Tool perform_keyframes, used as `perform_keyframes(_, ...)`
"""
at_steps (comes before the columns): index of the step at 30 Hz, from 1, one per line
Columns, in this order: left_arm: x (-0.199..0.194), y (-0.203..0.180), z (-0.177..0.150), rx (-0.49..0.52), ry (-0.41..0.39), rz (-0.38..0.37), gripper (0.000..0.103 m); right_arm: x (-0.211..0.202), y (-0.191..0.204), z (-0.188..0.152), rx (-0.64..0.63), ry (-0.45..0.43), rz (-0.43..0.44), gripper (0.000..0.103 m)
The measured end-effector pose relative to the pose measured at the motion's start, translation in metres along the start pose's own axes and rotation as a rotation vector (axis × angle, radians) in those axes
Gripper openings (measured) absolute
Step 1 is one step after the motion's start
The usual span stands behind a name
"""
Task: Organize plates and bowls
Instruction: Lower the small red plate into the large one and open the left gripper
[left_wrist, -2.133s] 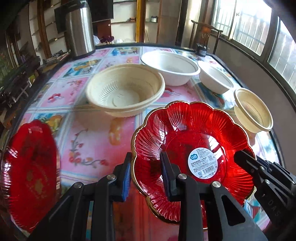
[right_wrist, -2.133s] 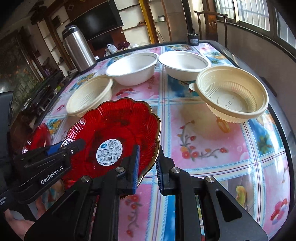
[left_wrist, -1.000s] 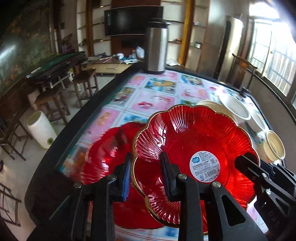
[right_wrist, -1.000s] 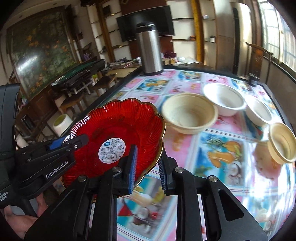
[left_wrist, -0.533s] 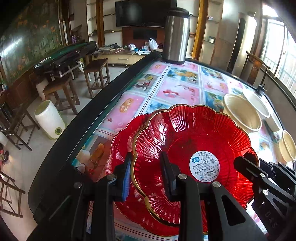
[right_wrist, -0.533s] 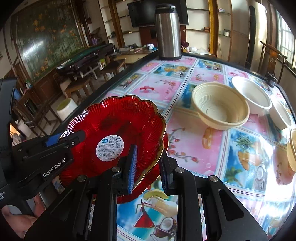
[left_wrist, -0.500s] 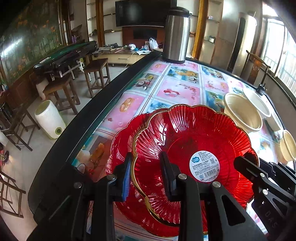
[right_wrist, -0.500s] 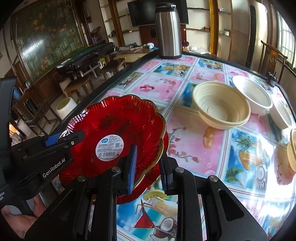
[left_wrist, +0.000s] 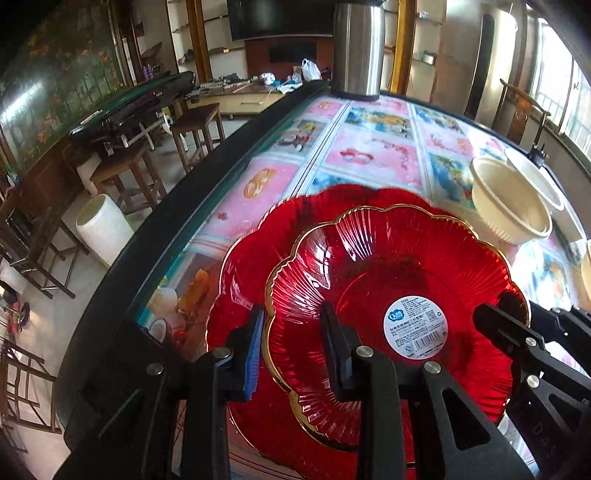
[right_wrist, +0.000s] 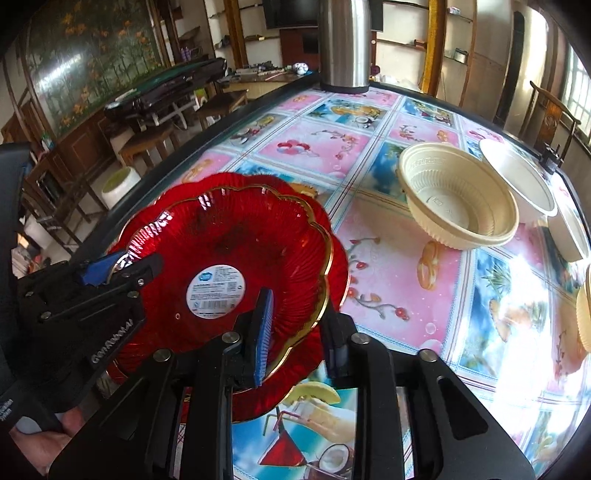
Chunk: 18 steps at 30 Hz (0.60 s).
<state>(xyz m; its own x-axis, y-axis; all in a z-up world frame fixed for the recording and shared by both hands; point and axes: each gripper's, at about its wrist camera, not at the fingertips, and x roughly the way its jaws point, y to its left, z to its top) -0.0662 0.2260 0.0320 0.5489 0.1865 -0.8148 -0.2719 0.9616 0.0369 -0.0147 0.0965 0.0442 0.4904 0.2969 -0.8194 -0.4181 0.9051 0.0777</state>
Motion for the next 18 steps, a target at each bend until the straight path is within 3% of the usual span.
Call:
perform_keyframes(14,0.004,-0.003,-0.003,0.031,-0.014,0.067,0.029,0.018,0.021,0.006,-0.093,0.052,-0.094,0.031)
perform_keyframes(18,0.001,-0.005,-0.003,0.04,-0.028,0.087,0.03,0.024,0.029,0.004,-0.136,0.103,-0.093,0.034)
